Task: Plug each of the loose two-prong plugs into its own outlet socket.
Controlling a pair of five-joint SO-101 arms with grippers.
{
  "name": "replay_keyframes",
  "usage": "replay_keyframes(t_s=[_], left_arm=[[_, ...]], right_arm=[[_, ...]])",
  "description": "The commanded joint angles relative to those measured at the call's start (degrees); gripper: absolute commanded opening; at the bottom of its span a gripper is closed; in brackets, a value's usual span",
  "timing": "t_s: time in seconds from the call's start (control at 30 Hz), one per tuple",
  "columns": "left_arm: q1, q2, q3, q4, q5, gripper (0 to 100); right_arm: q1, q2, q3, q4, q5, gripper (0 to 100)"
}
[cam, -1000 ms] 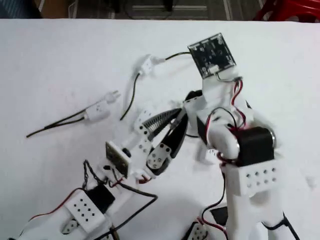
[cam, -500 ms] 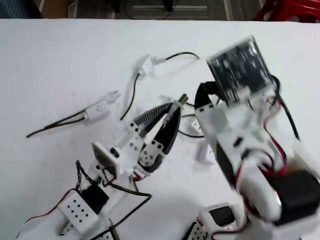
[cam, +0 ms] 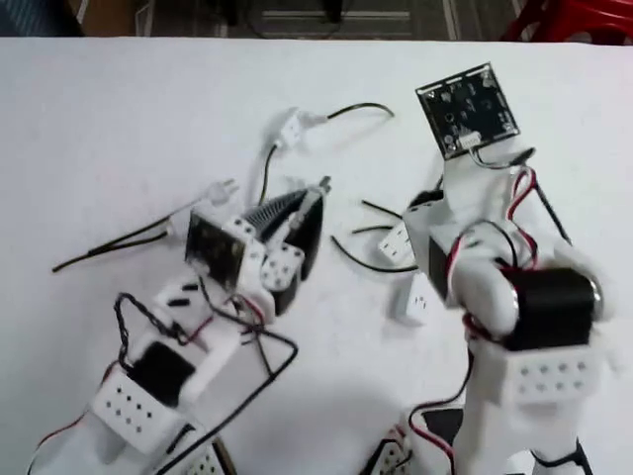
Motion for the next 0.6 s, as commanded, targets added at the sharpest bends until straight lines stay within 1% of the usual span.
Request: replay_keyframes(t_s=[0.0,0.07,0.1,0.23,0.37,0.43,0.5,0.57], left_arm=[[-2.2,13.6,-13.5,7.6,-1.2,2],[-2.0,23.1,-19.6,10.7,-4.9,2],[-2.2,27.7,-22.9,12.6,-5.4,2],[-3.7,44.7,-35.8,20.7,-2.1,2],[-7.3,59.0,-48.0,28.7,5.5,2],[-9.5,65.5,-53.3,32.2,10.5,2],[-11.2,71.3,-58.5,35.6,16.8,2],[-12.1,76.4,-63.6,38.6,25.5,2]], right_arm=[[2.2,-0.5,5.0,-0.1,0.3,1.9],[3.7,-0.5,7.9,-0.1,0.3,1.9],[4.6,-0.5,9.0,-0.1,0.3,1.9],[7.3,-0.5,12.4,-0.5,0.3,1.9],[7.6,-0.5,16.0,-2.1,0.3,1.9],[7.5,-0.5,17.8,-3.3,0.3,1.9],[7.4,-0.5,19.4,-4.4,0.3,1.9],[7.4,-0.5,21.2,-5.6,0.3,1.9]])
